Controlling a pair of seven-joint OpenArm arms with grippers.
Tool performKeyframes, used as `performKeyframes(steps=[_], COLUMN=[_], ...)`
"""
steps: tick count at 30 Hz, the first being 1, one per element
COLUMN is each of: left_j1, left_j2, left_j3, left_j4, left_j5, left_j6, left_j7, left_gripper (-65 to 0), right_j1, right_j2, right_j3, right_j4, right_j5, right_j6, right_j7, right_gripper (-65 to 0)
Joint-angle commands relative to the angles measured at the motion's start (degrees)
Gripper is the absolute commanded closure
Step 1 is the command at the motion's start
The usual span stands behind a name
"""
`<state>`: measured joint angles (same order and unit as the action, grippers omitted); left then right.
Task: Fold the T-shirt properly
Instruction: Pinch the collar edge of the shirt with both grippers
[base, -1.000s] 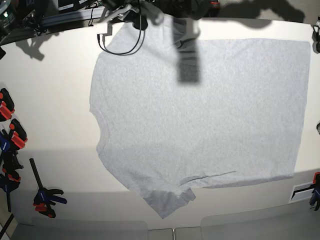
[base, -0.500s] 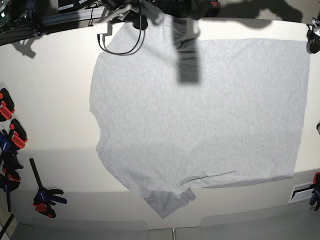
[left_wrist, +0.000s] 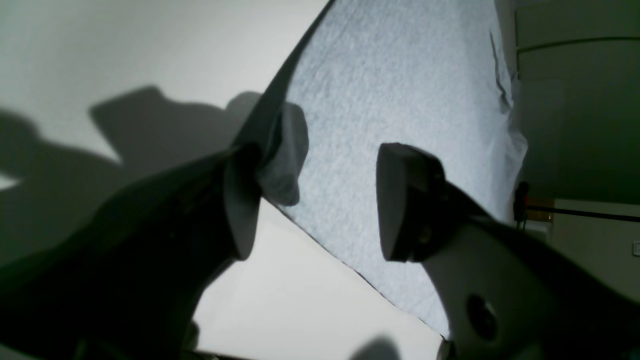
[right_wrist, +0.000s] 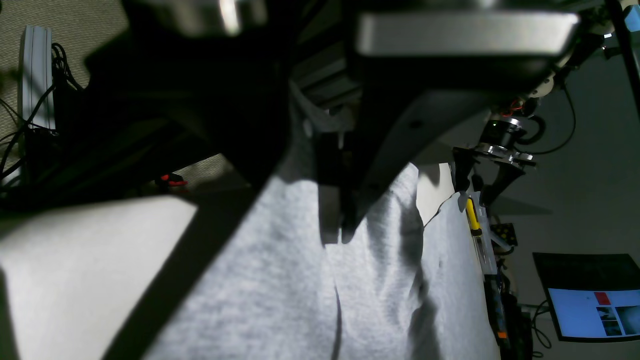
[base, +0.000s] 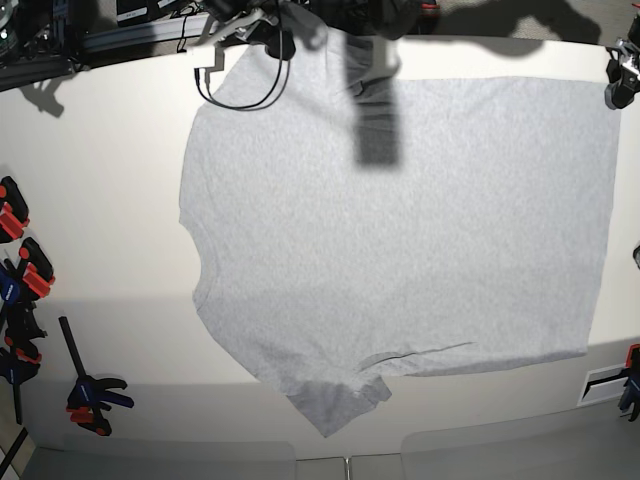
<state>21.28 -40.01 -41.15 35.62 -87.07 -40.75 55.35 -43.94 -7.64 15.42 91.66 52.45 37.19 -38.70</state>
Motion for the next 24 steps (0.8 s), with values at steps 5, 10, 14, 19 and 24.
performKeyframes(steps=[5, 10, 14, 19, 24], left_j1=[0.15, 0.15, 0.20, 0.66, 0.63], left_j2=[-0.81, -0.81, -0.81, -0.81, -0.81], left_j3=[0.33, 0.33, 0.33, 0.33, 0.33], left_j4=[1.46, 3.93, 4.15, 4.13, 4.13], left_j5=[2.07, 2.07, 2.07, 2.07, 2.07], left_j6=[0.75, 0.75, 0.75, 0.75, 0.75], left_j7=[1.44, 1.42, 0.39, -3.13, -3.04], left_gripper=[-34.1, -32.4, -21.5, 0.0, 0.0], right_j1=[-0.55, -0.55, -0.59, -0.85, -0.85], right_j2=[-0.15, -0.15, -0.15, -0.15, -0.15], right_j3=[-0.07, -0.07, -0.07, -0.07, -0.07], right_j4=[0.74, 0.74, 0.74, 0.74, 0.74], right_j5=[1.14, 1.11, 1.62, 1.75, 3.93], right_j6=[1.33, 1.33, 1.38, 2.81, 2.81], right_j7=[0.09, 0.09, 0.07, 0.00, -0.02], right_gripper=[0.0, 0.0, 0.0, 0.0, 0.0])
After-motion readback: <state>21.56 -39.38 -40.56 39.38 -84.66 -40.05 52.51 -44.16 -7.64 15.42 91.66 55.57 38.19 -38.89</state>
